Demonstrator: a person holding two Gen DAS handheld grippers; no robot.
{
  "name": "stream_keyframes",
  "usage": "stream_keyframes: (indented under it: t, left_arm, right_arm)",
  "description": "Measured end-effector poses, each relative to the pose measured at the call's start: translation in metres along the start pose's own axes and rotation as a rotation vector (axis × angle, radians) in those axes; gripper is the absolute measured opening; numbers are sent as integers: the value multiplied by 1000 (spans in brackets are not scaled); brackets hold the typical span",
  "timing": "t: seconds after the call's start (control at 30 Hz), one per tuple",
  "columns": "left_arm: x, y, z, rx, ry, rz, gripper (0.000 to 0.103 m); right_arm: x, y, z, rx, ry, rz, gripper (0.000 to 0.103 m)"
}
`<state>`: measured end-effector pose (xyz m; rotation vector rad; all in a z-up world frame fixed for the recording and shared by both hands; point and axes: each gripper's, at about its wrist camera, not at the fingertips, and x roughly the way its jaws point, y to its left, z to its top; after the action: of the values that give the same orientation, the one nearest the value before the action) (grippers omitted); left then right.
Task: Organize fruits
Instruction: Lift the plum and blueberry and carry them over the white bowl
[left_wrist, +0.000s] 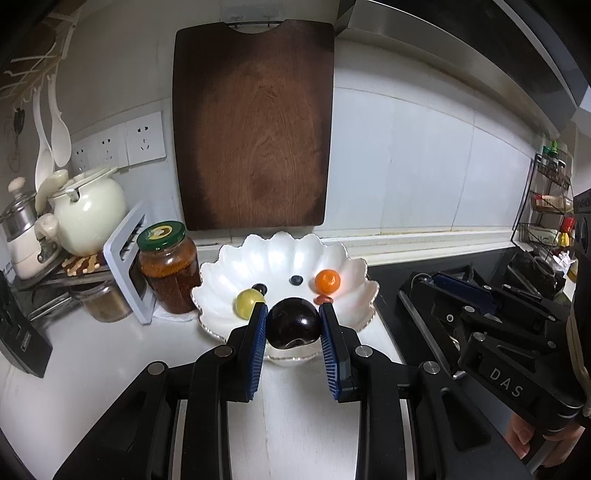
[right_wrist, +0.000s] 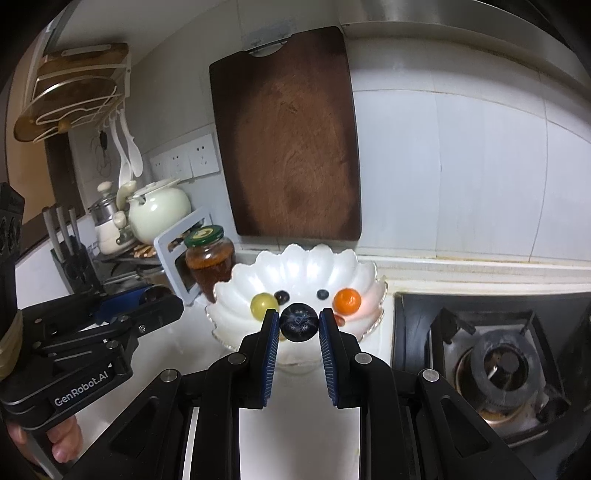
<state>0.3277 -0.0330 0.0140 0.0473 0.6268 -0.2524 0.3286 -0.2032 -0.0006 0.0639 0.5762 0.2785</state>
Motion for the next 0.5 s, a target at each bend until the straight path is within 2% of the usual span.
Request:
stream_keyframes:
  t: [0.5]
  left_arm:
    - [56,11,35,-24,66,-15,29]
  right_arm:
    - [48,-15,31,9,47,-26,24]
